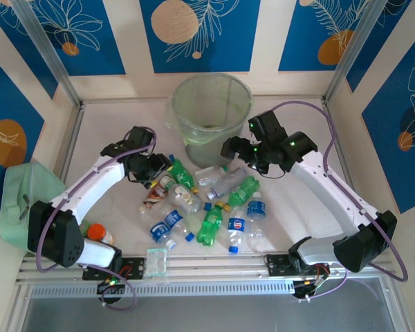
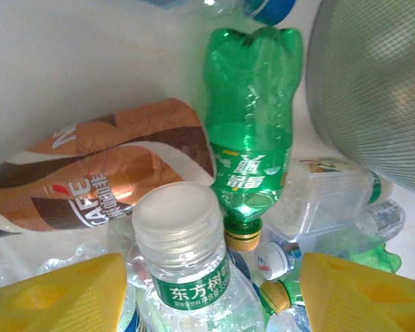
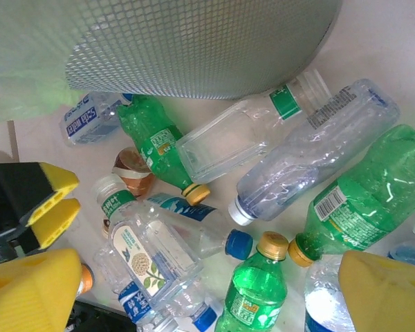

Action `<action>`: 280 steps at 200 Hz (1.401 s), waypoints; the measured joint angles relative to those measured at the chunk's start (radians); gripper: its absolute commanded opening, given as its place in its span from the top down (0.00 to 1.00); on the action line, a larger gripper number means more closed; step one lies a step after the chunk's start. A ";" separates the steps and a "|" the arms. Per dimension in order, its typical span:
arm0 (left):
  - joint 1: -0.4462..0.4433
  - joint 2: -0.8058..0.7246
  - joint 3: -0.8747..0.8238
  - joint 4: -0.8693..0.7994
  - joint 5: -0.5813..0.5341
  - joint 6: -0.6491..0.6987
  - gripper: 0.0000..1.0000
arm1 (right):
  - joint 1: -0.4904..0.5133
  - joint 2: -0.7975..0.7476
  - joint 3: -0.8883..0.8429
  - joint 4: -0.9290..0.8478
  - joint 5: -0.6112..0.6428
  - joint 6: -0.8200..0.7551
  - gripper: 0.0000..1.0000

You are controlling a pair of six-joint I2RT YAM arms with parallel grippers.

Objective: Put the plastic bottles in the bin

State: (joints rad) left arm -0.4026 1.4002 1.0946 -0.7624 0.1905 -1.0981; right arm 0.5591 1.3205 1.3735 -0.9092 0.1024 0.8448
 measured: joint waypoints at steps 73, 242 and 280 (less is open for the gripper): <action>-0.027 0.057 -0.027 0.023 0.000 -0.049 0.37 | 0.010 0.001 0.001 0.004 0.003 0.000 0.04; -0.058 0.103 -0.037 0.063 -0.008 -0.064 0.59 | 0.018 0.000 -0.014 0.011 0.011 0.011 0.04; -0.058 0.103 -0.037 0.074 -0.007 -0.065 0.70 | 0.018 0.000 -0.014 0.011 0.016 0.011 0.04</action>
State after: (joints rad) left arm -0.4606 1.5032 1.0573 -0.6880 0.1837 -1.1629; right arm 0.5770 1.3201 1.3598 -0.8986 0.1181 0.8562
